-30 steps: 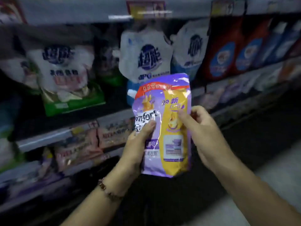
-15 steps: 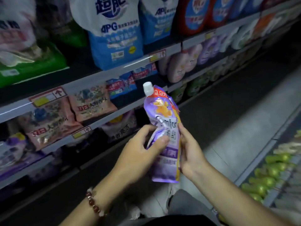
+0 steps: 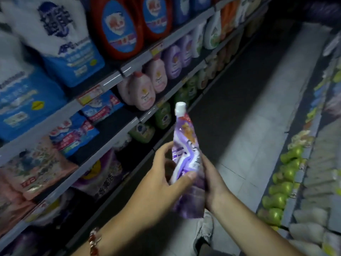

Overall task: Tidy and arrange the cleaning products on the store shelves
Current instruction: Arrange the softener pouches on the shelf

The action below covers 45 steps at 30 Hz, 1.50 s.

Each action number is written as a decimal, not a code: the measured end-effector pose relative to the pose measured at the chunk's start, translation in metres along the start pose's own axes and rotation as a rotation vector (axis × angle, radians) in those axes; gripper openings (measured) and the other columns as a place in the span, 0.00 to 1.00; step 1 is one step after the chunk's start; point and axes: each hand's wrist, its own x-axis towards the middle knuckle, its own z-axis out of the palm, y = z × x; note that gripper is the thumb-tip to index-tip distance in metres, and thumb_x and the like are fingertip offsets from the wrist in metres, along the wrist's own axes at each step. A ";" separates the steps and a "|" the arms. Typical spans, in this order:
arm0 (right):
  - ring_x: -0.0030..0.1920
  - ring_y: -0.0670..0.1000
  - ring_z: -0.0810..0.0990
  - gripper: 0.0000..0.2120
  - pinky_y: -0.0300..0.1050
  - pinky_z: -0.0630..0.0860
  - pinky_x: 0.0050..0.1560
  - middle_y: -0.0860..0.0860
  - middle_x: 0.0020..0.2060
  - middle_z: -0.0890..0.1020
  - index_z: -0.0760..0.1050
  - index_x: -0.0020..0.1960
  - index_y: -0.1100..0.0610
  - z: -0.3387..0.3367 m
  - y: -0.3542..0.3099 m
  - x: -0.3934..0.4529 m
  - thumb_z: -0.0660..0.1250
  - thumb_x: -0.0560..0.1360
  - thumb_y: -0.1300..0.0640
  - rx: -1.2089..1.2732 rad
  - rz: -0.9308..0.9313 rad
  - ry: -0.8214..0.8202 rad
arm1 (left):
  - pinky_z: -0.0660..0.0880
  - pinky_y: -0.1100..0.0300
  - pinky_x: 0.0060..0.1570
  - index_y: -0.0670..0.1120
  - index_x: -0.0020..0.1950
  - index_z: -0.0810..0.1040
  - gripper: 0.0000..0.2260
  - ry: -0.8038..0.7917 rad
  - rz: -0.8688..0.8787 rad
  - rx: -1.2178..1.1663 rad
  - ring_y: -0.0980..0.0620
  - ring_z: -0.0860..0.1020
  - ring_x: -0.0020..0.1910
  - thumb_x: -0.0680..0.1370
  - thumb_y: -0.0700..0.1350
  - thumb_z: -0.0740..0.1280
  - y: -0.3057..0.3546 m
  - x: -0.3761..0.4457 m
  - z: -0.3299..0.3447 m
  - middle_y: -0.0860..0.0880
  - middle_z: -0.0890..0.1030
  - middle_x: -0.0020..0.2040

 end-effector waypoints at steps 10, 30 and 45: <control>0.52 0.57 0.86 0.10 0.55 0.81 0.55 0.54 0.51 0.87 0.78 0.61 0.54 -0.070 -0.124 -0.023 0.67 0.80 0.58 -0.292 -0.457 0.110 | 0.83 0.60 0.40 0.41 0.57 0.83 0.10 -0.040 -0.363 -0.469 0.47 0.87 0.40 0.82 0.45 0.65 0.064 0.127 0.088 0.42 0.88 0.43; 0.54 0.44 0.84 0.09 0.52 0.77 0.64 0.45 0.51 0.86 0.79 0.57 0.49 0.133 -0.295 0.069 0.68 0.79 0.50 -1.071 -0.879 -0.176 | 0.84 0.48 0.43 0.45 0.61 0.80 0.21 0.354 0.129 -0.661 0.46 0.87 0.42 0.71 0.52 0.74 0.173 0.238 -0.104 0.44 0.88 0.49; 0.42 0.42 0.82 0.08 0.39 0.78 0.46 0.43 0.43 0.85 0.79 0.59 0.49 0.351 -0.470 0.151 0.65 0.82 0.55 -1.086 -1.267 -0.495 | 0.81 0.58 0.45 0.44 0.60 0.80 0.16 0.672 0.637 -0.188 0.51 0.86 0.48 0.74 0.41 0.76 0.317 0.358 -0.285 0.49 0.88 0.51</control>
